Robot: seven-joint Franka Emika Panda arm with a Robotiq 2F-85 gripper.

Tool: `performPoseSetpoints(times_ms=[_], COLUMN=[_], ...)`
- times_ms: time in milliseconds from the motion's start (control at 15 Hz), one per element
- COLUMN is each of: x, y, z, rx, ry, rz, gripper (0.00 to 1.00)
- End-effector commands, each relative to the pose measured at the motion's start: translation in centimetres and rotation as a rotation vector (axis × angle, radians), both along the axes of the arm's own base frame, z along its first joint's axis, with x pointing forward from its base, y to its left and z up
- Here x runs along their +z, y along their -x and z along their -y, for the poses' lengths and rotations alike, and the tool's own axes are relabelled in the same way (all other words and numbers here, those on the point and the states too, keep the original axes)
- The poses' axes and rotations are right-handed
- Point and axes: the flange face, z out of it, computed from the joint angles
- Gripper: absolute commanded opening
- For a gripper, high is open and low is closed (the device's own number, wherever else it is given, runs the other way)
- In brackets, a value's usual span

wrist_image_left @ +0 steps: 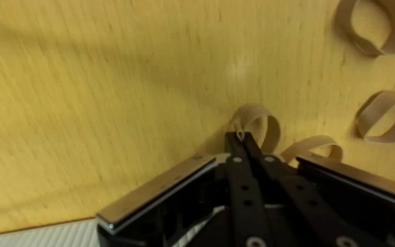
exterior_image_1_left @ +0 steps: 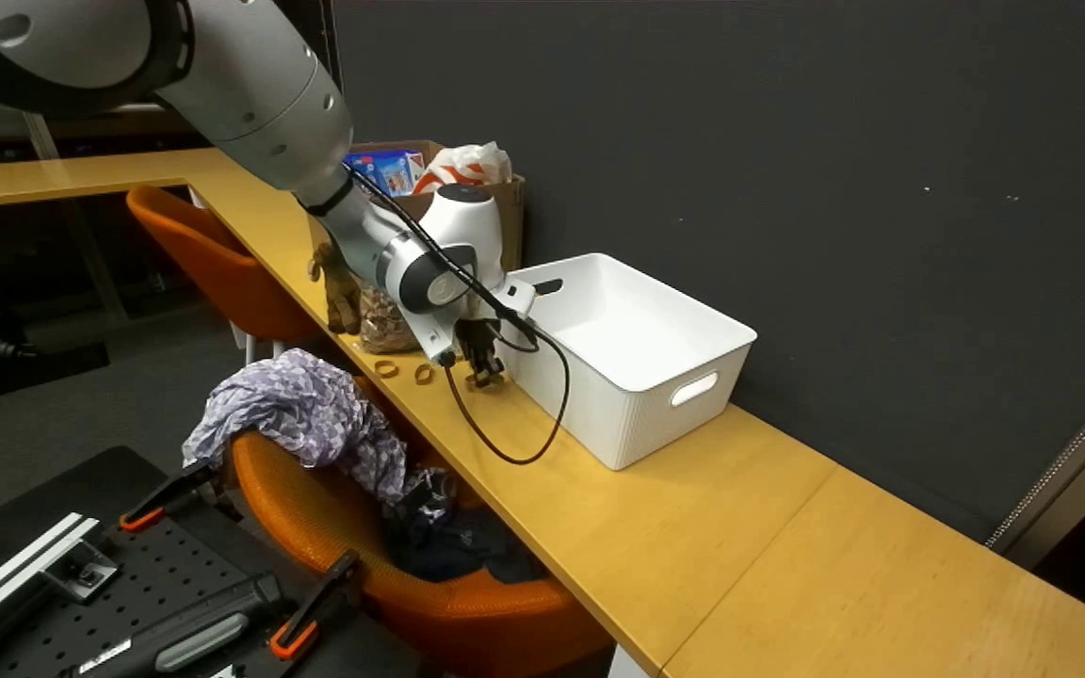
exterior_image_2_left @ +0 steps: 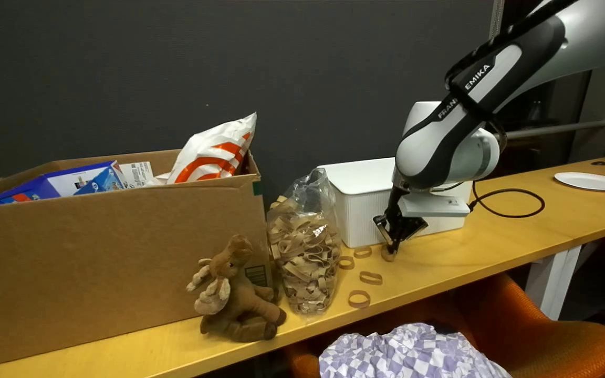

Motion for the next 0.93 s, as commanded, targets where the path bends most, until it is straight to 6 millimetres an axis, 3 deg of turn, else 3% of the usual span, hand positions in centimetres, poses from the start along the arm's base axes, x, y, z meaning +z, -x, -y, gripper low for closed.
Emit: performPoseSetpoints(times_ms=[0,467,867], x=[2.4,2.2,0.8], y=[-1.0,0.7,1.9], z=[-0.9,-6.6,-9.3], rx=[0.02,0.092,0.129], ry=[0.0,-0.025,-0.02], rz=[0.017,-0.026,-0.059], gripper=[0.01,0.01,0.01])
